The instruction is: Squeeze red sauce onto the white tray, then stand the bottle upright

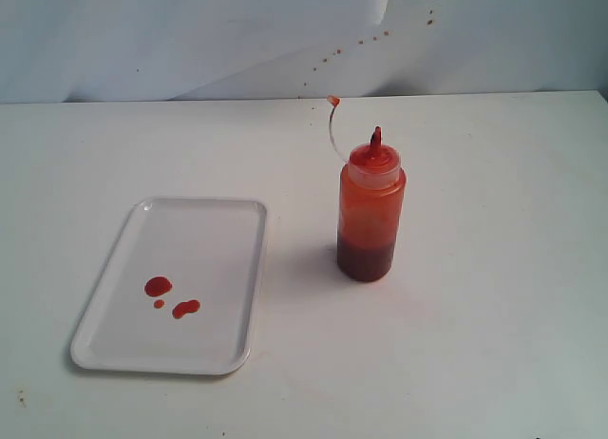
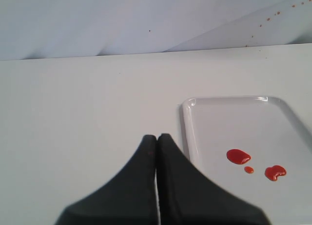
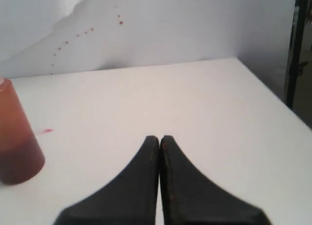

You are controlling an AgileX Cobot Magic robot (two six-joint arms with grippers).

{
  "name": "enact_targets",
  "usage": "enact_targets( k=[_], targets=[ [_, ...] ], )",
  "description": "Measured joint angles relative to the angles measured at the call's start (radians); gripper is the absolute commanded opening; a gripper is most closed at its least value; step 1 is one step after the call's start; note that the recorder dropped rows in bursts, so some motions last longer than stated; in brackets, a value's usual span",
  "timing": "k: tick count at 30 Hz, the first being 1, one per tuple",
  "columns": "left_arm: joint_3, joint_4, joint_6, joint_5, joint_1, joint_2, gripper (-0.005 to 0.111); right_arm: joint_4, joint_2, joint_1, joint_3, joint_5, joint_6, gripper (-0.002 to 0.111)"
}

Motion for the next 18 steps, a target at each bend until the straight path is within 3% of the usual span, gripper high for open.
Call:
enact_targets(
  k=[18],
  targets=[
    [0.0,0.0,0.0,0.0,0.0,0.0,0.0,0.05,0.0,0.0,0.0,0.043,0.0,0.0]
  ],
)
